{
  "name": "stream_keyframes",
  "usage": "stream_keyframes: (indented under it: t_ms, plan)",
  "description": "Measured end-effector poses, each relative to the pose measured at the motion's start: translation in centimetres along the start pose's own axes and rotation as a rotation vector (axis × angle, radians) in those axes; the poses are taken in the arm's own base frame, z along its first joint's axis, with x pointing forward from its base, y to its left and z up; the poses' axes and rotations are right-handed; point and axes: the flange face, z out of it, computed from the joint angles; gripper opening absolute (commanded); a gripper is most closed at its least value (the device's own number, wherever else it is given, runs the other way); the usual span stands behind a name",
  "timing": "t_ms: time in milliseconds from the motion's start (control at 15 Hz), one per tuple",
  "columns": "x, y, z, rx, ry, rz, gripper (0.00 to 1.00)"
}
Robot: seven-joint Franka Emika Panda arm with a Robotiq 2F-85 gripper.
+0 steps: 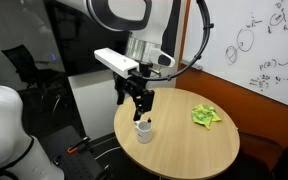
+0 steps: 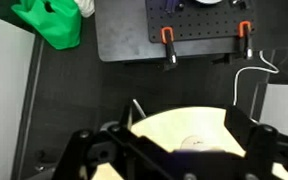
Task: Move the mug to the right.
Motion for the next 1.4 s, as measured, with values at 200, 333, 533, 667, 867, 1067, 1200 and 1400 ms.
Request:
stream_keyframes:
  t_ms: [200, 333, 533, 667, 867, 1067, 1200, 1400]
  plan:
    - [0.0, 0.0, 0.0, 0.0, 0.0, 0.0, 1.0]
    - [0.0, 0.0, 0.0, 0.0, 0.0, 0.0, 1.0]
    - [0.5, -0.4, 0.2, 0.024, 0.038, 0.002, 1.0]
    - [2.0, -1.4, 1.1, 0.084, 0.115, 0.035, 1.0]
    - [5.2, -3.3, 4.5, 0.107, 0.197, 0.108, 1.0]
    - [9.0, -5.6, 8.2, 0.078, 0.263, 0.206, 1.0]
    - [11.1, -7.1, 11.0, 0.082, 0.235, 0.229, 1.0]
    - [13.7, -8.3, 15.0, 0.124, 0.157, 0.251, 1.0]
